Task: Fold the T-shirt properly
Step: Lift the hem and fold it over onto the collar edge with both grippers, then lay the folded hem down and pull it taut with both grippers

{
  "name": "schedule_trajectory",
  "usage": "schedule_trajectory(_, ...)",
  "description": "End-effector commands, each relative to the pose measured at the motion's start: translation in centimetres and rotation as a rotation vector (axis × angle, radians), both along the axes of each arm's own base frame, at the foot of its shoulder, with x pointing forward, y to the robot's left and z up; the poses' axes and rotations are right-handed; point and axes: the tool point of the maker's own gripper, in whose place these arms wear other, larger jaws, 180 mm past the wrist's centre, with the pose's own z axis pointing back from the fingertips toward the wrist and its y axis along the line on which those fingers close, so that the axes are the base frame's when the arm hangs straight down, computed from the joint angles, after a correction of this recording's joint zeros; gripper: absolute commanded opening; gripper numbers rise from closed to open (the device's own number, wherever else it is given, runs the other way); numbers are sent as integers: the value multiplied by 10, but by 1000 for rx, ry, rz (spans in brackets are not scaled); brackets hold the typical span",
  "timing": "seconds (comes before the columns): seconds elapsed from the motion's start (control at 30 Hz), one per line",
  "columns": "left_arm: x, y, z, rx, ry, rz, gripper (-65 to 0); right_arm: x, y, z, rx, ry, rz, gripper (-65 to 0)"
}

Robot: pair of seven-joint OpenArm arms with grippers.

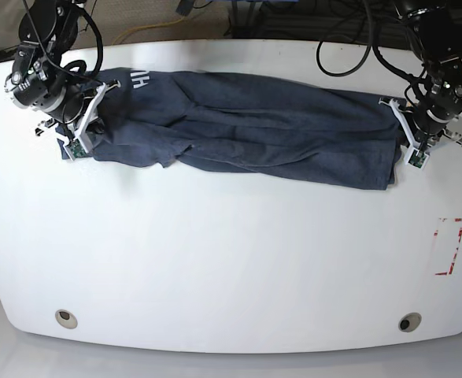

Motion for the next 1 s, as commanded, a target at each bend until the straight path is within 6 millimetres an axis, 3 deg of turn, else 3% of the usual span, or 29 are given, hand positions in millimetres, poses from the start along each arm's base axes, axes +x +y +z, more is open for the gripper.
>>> schedule_trajectory(0.0, 8, 2, 10, 1, -40, -6, -608, 2, -6, 4, 3, -20, -21, -650)
schedule_trajectory(0.2, 13, 0, 15, -1, -61, -11, -457, -2, -9, -3, 13, 4, -39, -623)
schedule_trajectory(0.27, 20, -8, 18, -25, -85, -6, -354, -2, -9, -3, 13, 4, -39, -569)
schedule_trajectory(0.37, 27, -13, 22, -43, -108, -1, -253, -2, -9, -2, 13, 0, -37, -577)
schedule_trajectory(0.5, 39, -19, 26, -67, -132, 4, -247, 0, -9, -1, 15, -5, -37, -625)
schedule_trajectory(0.7, 52, -25, 10, -131, -106, 27, -247, -1, -7, -2, 23, -4, -37, -634)
schedule_trajectory(0.83, 51, -18, -4, -140, -62, 37, -247, 0, -3, -3, 35, -6, -42, -634)
schedule_trajectory(0.97, 45, -14, -6, -85, -7, 4, -246, 0, 0, -3, 46, -7, -44, -634)
